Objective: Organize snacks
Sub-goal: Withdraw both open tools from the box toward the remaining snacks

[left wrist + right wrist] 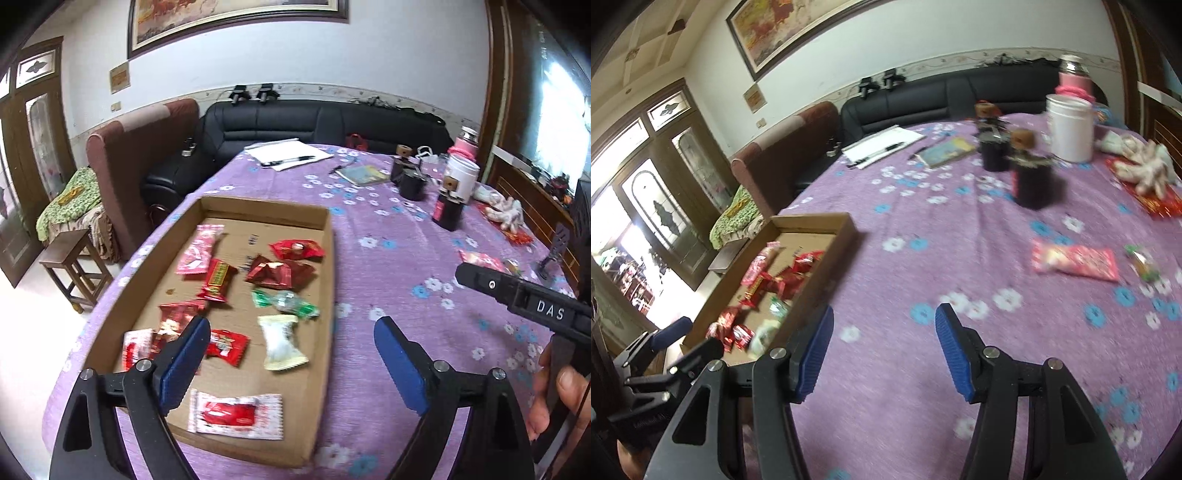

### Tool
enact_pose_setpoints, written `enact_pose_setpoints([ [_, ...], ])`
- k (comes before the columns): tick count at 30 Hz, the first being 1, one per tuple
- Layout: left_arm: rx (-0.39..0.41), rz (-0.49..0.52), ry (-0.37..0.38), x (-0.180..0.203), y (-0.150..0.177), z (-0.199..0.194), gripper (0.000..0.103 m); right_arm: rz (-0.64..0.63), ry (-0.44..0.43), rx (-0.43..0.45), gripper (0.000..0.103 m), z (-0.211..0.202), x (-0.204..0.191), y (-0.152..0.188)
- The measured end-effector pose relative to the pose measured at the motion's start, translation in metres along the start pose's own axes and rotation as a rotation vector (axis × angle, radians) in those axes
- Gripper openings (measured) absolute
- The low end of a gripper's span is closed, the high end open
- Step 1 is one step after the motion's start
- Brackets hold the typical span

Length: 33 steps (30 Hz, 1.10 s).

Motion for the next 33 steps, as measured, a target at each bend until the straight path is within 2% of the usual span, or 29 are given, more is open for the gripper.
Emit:
enact_pose_setpoints([
  [12, -0.040, 0.098, 0.064, 0.064, 0.017, 0.013, 0.093, 0.137, 0.089, 0.033, 0.058, -0.038, 0.088, 0.033],
  [20, -0.069, 0.125, 0.093, 0.084, 0.025, 0.024, 0.093, 0.194, 0.142, 0.056, 0.060, -0.055, 0.130, 0.037],
  [22, -0.079, 0.126, 0.107, 0.087, 0.027, 0.027, 0.093, 0.200, 0.152, 0.068, 0.060, -0.058, 0.137, 0.034],
  [25, -0.094, 0.129, 0.128, 0.091, 0.029, 0.031, 0.093, 0.212, 0.174, 0.075, 0.066, -0.060, 0.150, 0.024],
  [28, -0.102, 0.129, 0.133, 0.094, 0.030, 0.037, 0.093, 0.209, 0.178, 0.043, 0.066, -0.048, 0.160, 0.001],
  [31, -0.138, 0.137, 0.149, 0.102, 0.032, 0.046, 0.093, 0.188, 0.158, 0.018, 0.066, -0.036, 0.151, -0.021],
  [33, -0.130, 0.155, 0.145, 0.106, 0.032, 0.045, 0.093, 0.121, 0.165, 0.041, 0.066, -0.040, 0.135, -0.027],
])
Point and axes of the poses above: each gripper's, at about its wrist camera, not at the fingertips, and z roughly the way its jaws point, x to its right, y to its underside, the point moved 10 cm from there along z, roughly the way its jaws point, and after that the axes turned 13 degrees about -x, right-handed, at the moved point
